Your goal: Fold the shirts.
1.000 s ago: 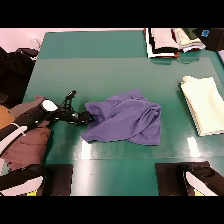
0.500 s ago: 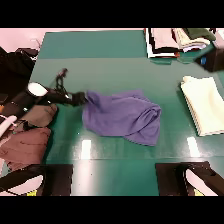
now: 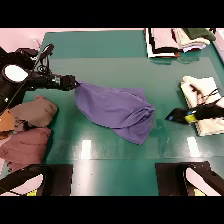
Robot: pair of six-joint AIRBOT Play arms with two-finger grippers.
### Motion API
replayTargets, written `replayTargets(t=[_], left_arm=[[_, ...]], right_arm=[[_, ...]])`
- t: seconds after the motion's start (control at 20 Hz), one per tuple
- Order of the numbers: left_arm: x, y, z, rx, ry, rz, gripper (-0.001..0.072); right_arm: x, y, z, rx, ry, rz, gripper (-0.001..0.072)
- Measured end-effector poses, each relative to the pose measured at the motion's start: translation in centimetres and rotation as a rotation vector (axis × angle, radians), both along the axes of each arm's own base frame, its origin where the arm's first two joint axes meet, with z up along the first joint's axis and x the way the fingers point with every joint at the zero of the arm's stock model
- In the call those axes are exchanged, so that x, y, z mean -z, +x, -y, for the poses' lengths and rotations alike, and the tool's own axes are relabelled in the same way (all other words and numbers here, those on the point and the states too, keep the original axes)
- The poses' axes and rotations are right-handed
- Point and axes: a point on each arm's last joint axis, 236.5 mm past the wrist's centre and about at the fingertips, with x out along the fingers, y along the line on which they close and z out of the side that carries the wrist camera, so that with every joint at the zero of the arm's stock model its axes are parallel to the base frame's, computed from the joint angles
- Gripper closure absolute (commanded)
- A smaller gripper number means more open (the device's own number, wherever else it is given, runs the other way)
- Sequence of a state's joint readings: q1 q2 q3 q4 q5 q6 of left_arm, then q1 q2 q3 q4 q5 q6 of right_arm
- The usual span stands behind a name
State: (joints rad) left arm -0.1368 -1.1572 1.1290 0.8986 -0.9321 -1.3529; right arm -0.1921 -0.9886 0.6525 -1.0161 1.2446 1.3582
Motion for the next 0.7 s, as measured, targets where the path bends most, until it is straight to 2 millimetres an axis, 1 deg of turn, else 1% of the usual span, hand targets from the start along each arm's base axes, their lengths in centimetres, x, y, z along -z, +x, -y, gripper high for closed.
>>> replayTargets(t=[0.1, 0.15, 0.2, 0.3, 0.35, 0.4, 0.45, 0.5, 0.55, 0.6, 0.65, 0.7], left_arm=[[-0.1, 0.1, -0.1, -0.001, 0.004, 0.004, 0.0685], [-0.2, 0.0, -0.1, 0.001, 0.006, 0.004, 0.0685], [-0.2, 0.1, -0.2, 0.0, 0.007, 0.006, 0.0684], [-0.2, 0.1, -0.2, 0.0, 0.008, 0.007, 0.0685], [-0.2, 0.1, -0.2, 0.001, 0.008, 0.007, 0.0684], [-0.2, 0.1, -0.2, 0.001, 0.009, 0.007, 0.0685], [-0.3, 0.1, -0.2, 0.0, 0.008, 0.008, 0.0685], [-0.5, 0.1, -0.2, 0.001, 0.008, 0.011, 0.0685], [-0.9, 0.1, -0.2, 0.001, 0.008, 0.022, 0.0685], [-1.8, 0.2, -0.2, 0.002, 0.01, 0.042, 0.0685], [-3.4, 0.2, -0.3, 0.003, 0.009, 0.08, 0.0685], [-5.6, 0.3, -0.4, 0.002, 0.013, 0.134, 0.0684]], right_arm=[[2.4, -0.6, -2.4, -0.028, 0.037, -0.046, 0.0307], [3.3, -0.8, -3.5, -0.047, 0.048, -0.064, 0.0346], [3.9, -0.9, -4.4, -0.066, 0.053, -0.078, 0.041], [4.8, -0.6, -6.0, -0.099, 0.059, -0.086, 0.0563], [5.0, -0.4, -6.5, -0.114, 0.057, -0.087, 0.0669], [5.2, 0.0, -6.9, -0.128, 0.05, -0.079, 0.0696], [5.2, 0.5, -7.2, -0.137, 0.045, -0.069, 0.0696], [5.0, 1.1, -7.3, -0.143, 0.039, -0.049, 0.0697], [4.3, 2.0, -7.4, -0.143, 0.036, -0.018, 0.0697], [3.2, 3.1, -7.4, -0.142, 0.034, 0.025, 0.0697], [1.4, 4.4, -7.2, -0.137, 0.031, 0.084, 0.0697], [-0.8, 5.8, -6.5, -0.132, 0.017, 0.159, 0.0697]])
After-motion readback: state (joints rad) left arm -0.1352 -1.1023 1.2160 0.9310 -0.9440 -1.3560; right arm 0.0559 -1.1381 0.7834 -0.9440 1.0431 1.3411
